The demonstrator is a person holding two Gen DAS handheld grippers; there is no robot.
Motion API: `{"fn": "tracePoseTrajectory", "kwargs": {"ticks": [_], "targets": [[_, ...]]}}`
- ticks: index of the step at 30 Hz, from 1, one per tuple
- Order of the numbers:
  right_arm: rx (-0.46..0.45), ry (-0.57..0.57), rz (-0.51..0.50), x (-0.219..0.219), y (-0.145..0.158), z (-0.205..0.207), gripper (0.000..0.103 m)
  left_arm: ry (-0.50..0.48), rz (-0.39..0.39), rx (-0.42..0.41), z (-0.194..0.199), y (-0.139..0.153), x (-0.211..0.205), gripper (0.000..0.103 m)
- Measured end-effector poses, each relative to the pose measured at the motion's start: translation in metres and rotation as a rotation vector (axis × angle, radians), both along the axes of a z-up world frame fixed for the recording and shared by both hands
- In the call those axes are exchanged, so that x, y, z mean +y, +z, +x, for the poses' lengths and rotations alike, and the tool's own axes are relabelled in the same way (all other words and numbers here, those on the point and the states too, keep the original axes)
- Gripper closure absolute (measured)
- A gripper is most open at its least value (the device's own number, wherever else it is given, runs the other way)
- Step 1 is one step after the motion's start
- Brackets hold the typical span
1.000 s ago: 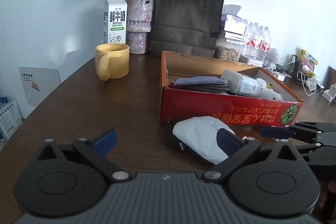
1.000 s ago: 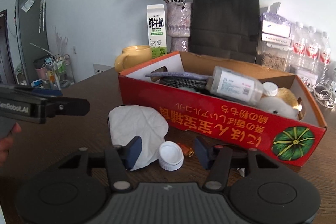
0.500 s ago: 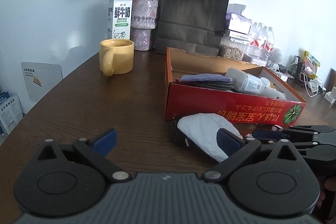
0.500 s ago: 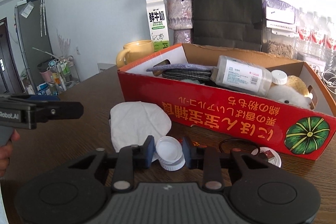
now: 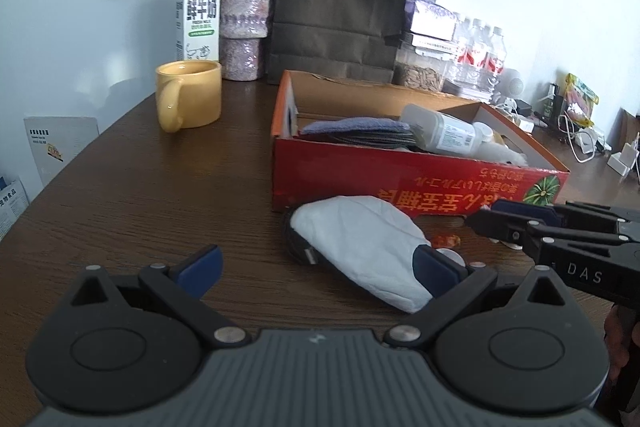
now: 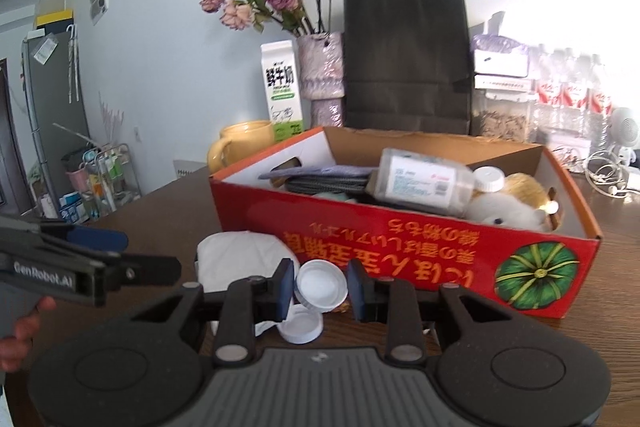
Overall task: Organize objects
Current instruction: 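Grasp another white bottle cap with the right tool, then grasp the white mask with the left tool while the right tool holds the cap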
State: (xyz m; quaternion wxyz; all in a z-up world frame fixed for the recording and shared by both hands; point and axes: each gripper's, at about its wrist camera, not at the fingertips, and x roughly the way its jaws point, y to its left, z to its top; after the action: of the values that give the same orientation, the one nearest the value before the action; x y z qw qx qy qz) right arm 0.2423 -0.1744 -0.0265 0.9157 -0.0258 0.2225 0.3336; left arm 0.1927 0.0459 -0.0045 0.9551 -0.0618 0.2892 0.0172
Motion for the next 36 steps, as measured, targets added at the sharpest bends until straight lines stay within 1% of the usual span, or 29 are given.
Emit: {"fn": "tracePoseTrajectory", "kwargs": {"ticks": [5,10,14,21,26,32,36], "targets": [[-0.027,-0.022,0.005,-0.012,0.003,-0.001,0.075,-0.012,-0.008,0.026,0.01,-0.004,-0.018,0.0],[-0.047,-0.05,0.013,-0.026,0.005,0.002,0.075,0.044,-0.058,0.073,0.025,-0.01,-0.028,0.0],[-0.059,-0.071,0.009,-0.037,0.005,0.007,0.075,0.081,-0.062,0.078,0.034,-0.012,-0.04,0.0],[-0.07,-0.094,0.022,-0.056,0.008,0.011,0.075,0.17,-0.024,0.077,0.053,-0.016,-0.06,0.0],[-0.092,-0.084,0.025,-0.059,0.009,0.007,0.075,0.234,0.03,0.078,0.06,-0.021,-0.071,0.0],[-0.11,-0.072,0.035,-0.06,0.011,0.001,0.075,0.281,0.083,0.075,0.062,-0.025,-0.077,0.0],[-0.119,-0.068,0.039,-0.061,0.012,-0.002,0.075,0.288,0.094,0.073,0.063,-0.027,-0.08,0.0]]}}
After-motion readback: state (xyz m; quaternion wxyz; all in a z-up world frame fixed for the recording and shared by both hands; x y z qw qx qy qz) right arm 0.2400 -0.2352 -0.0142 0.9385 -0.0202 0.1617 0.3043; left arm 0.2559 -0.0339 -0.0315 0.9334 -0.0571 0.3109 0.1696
